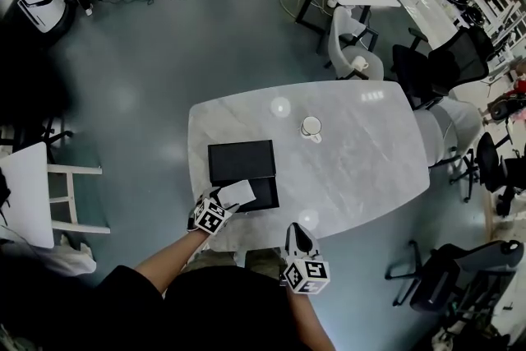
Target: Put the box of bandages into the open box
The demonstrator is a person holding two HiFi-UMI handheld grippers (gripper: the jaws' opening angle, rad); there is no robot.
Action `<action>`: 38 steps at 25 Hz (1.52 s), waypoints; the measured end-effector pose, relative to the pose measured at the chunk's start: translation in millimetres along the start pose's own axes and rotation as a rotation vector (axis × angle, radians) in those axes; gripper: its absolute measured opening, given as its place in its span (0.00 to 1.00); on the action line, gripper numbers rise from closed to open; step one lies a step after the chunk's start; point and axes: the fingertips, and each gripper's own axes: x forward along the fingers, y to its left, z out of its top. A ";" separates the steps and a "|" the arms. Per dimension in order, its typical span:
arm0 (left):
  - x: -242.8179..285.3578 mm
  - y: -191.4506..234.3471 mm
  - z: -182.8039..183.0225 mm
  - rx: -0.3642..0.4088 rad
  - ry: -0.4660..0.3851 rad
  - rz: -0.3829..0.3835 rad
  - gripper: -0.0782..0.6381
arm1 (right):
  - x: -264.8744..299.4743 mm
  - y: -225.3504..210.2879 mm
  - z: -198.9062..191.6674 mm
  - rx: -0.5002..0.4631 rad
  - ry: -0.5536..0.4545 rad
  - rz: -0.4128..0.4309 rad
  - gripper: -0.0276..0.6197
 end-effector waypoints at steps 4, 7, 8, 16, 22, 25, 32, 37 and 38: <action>-34.9 -1.6 25.2 -0.028 -0.116 -0.006 0.37 | 6.1 6.3 10.8 -0.039 -0.009 0.009 0.06; -73.6 -6.9 47.8 -0.059 -0.238 -0.013 0.16 | 10.7 14.8 21.0 -0.074 -0.026 0.017 0.06; -88.9 -11.0 54.8 -0.077 -0.274 -0.027 0.15 | 11.8 18.9 25.5 -0.089 -0.033 0.021 0.06; -196.2 -7.3 90.8 -0.161 -0.542 0.023 0.13 | 20.6 37.6 50.8 -0.222 -0.041 -0.008 0.06; -253.0 12.4 93.5 -0.214 -0.639 0.119 0.13 | 19.3 65.1 60.2 -0.267 -0.062 0.007 0.06; -262.6 16.5 92.6 -0.243 -0.659 0.117 0.13 | 18.4 74.2 60.7 -0.278 -0.071 0.009 0.06; -276.0 24.4 88.7 -0.233 -0.678 0.143 0.13 | 16.8 87.4 68.2 -0.298 -0.114 -0.011 0.06; -287.3 27.2 84.5 -0.217 -0.675 0.172 0.13 | 16.7 98.1 69.3 -0.306 -0.112 0.007 0.06; -288.5 29.5 82.7 -0.217 -0.673 0.178 0.13 | 18.6 100.7 69.0 -0.313 -0.107 0.009 0.06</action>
